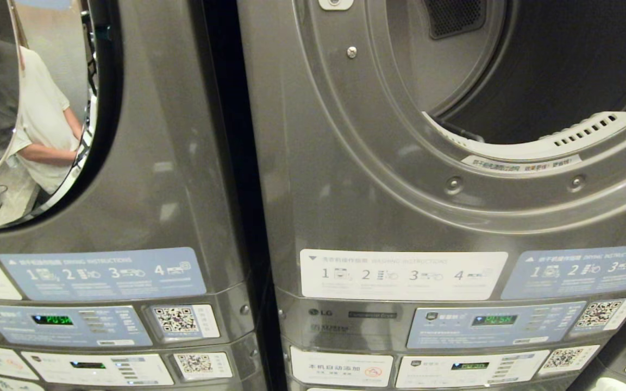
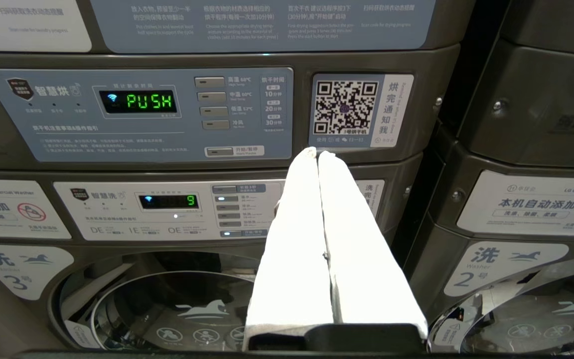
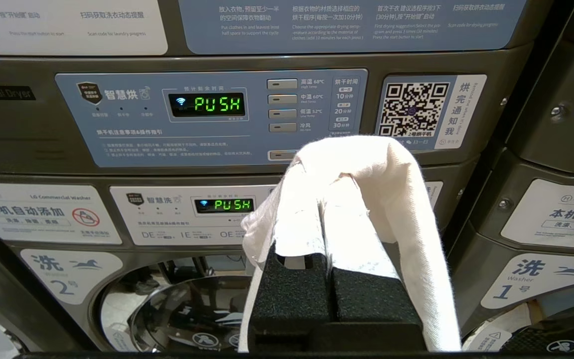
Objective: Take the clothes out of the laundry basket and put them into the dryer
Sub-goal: Put the clothes in the dryer
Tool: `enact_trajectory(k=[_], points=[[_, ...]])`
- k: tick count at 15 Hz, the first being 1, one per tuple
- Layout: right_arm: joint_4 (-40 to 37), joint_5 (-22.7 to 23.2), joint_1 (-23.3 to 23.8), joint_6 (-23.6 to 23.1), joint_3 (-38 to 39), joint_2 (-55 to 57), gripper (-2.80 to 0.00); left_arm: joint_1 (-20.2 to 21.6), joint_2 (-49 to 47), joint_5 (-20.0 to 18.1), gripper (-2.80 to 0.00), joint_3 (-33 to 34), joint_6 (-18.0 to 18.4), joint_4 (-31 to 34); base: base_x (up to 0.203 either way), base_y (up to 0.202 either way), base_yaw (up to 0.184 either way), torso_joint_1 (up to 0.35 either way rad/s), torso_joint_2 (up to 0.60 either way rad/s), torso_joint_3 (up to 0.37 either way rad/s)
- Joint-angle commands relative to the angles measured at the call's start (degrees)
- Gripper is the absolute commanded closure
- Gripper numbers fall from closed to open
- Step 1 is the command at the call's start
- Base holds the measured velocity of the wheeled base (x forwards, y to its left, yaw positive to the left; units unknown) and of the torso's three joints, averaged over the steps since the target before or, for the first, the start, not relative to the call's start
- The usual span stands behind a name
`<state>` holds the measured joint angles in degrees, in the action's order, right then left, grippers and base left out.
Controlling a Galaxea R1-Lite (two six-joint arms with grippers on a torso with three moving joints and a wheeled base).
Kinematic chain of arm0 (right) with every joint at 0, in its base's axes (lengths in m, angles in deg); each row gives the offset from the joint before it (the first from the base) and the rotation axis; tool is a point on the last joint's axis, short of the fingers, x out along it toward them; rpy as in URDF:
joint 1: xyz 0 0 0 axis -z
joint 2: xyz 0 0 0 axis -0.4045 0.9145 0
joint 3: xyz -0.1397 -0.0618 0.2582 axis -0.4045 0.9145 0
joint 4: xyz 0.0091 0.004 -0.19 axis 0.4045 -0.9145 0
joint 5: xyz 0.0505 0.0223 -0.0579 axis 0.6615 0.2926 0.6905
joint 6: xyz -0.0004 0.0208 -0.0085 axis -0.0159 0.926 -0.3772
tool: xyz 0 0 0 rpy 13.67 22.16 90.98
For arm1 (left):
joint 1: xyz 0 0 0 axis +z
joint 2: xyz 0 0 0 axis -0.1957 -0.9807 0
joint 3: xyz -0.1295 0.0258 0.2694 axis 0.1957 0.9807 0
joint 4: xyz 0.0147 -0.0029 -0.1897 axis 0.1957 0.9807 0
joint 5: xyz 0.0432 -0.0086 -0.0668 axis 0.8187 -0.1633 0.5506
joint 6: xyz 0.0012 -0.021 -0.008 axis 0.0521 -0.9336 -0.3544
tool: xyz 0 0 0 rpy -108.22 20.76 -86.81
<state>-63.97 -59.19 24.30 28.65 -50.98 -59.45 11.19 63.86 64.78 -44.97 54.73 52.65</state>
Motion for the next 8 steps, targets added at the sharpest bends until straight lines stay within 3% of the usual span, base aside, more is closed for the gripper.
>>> enact_trajectory(k=[1, 8], points=[[0.01, 0.01, 0.0, 0.0, 0.0, 0.05, 0.0, 0.01, 0.02, 0.01, 0.0, 0.0, 0.0, 0.04, 0.0, 0.0, 0.0, 0.064, -0.12, -0.067], [0.01, 0.01, 0.0, 0.0, 0.0, 0.05, 0.0, 0.01, 0.02, 0.01, 0.0, 0.0, 0.0, 0.04, 0.0, 0.0, 0.0, 0.061, -0.11, -0.058]])
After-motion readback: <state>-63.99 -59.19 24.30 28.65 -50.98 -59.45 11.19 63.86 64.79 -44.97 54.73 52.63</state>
